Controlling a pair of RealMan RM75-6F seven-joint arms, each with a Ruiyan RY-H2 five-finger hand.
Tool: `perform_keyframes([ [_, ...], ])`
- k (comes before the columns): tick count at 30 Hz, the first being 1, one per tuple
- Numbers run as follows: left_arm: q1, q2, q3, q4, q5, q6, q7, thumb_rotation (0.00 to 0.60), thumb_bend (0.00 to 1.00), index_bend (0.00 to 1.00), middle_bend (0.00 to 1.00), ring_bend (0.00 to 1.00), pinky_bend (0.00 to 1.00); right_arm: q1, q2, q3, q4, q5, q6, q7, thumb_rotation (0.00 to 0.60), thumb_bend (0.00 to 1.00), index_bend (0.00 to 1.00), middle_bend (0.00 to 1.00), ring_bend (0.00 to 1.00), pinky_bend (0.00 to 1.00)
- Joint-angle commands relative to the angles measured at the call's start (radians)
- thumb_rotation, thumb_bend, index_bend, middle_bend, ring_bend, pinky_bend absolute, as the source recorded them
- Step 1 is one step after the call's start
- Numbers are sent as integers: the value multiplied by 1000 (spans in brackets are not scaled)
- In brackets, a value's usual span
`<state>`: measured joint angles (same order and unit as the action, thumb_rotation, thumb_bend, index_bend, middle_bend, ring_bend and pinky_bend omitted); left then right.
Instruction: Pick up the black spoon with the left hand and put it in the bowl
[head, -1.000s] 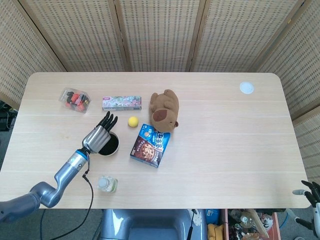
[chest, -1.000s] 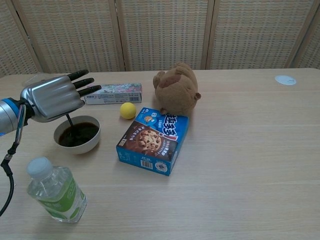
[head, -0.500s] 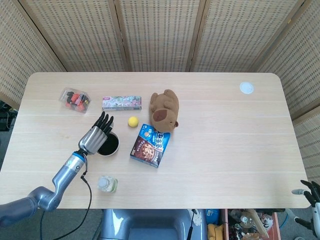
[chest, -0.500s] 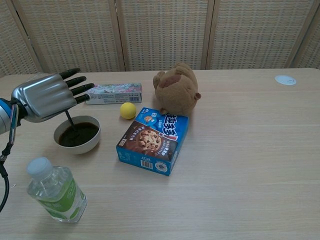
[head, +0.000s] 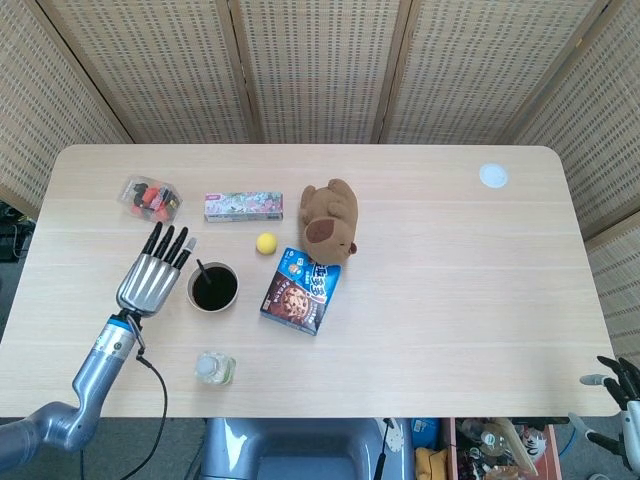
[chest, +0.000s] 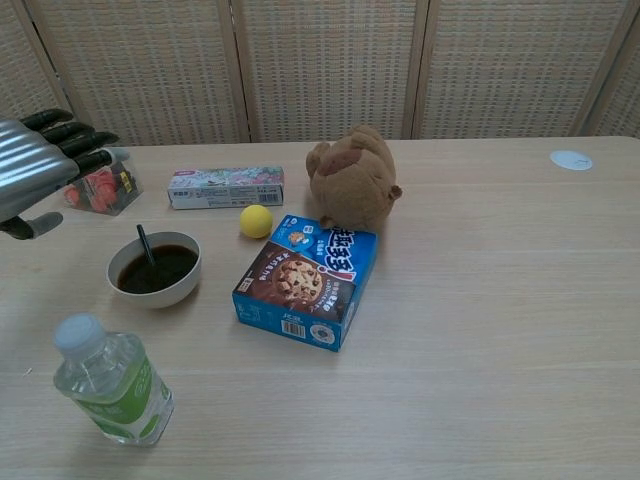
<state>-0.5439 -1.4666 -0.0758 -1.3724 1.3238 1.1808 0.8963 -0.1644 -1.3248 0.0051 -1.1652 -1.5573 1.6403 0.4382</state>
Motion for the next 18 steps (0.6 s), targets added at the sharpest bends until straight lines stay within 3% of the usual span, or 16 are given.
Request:
perform_keyframes([
  [1, 67, 53, 7, -73, -23, 57, -111, 600, 416, 0, 0, 0, 0, 5, 3, 1, -4, -3, -2, -4, 600, 299, 429, 270, 130, 237],
  [10, 226, 100, 58, -132, 13, 215, -395, 600, 415, 0, 0, 0, 0, 20, 12, 1, -28, -14, -9, -22, 600, 299, 429, 270, 130, 237],
  [18, 361, 80, 143, -83, 148, 377, -654, 600, 416, 0, 0, 0, 0, 28, 19, -2, -51, -30, 1, -37, 600, 299, 429, 270, 130, 237],
])
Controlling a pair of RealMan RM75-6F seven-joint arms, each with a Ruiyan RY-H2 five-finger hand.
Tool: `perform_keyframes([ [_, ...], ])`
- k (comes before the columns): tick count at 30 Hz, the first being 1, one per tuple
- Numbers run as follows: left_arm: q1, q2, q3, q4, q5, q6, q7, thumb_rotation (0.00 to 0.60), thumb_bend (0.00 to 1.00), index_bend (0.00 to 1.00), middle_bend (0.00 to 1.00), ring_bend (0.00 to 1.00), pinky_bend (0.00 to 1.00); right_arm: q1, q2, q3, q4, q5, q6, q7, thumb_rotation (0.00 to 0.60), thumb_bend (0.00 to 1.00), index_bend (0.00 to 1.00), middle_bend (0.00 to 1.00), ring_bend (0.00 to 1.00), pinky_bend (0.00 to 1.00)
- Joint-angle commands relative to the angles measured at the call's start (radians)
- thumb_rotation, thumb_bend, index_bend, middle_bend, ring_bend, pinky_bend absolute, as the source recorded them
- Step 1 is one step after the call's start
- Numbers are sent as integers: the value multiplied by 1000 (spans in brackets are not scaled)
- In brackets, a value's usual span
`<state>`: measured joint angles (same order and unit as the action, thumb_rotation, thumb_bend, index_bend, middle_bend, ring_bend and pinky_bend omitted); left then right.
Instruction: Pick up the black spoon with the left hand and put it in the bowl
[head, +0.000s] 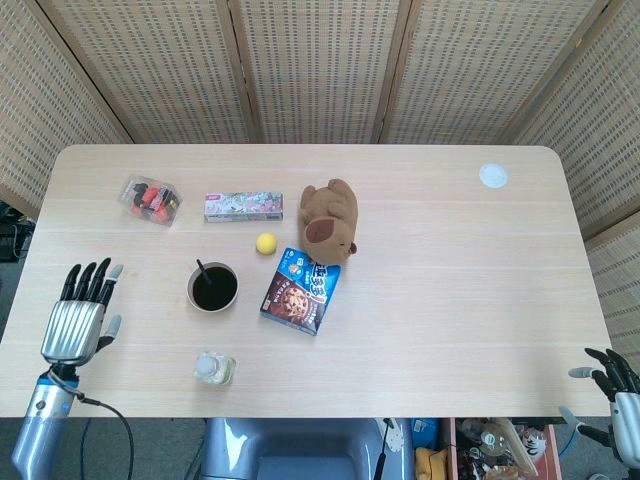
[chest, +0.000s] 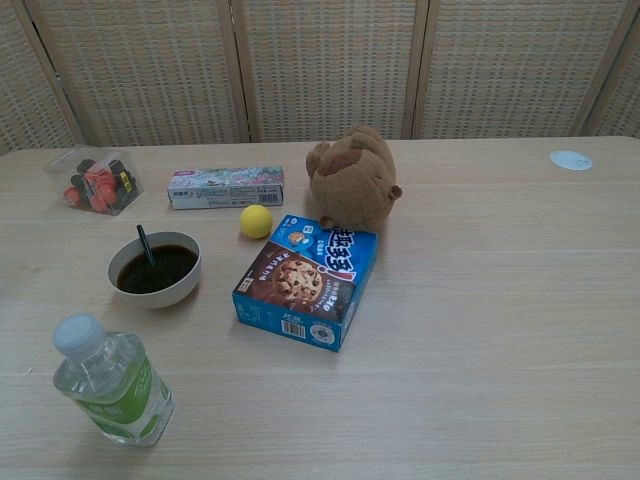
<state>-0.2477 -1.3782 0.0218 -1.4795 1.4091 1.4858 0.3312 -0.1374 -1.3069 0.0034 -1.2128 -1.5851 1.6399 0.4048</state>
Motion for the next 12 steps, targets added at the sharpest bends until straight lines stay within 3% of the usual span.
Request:
perform_keyframes([
  [1, 89, -13, 65, 29, 79, 94, -117, 600, 416, 0, 0, 0, 0, 3, 2, -3, -7, -9, 4, -7, 600, 299, 429, 270, 130, 237],
  [6, 177, -30, 121, 53, 140, 179, -186, 600, 416, 0, 0, 0, 0, 11, 7, -12, -29, -38, 18, -30, 600, 300, 429, 270, 129, 237],
  [12, 227, -40, 133, 73, 174, 212, -198, 600, 416, 0, 0, 0, 0, 19, 10, -16, -50, -52, 23, -50, 600, 299, 429, 270, 129, 237],
])
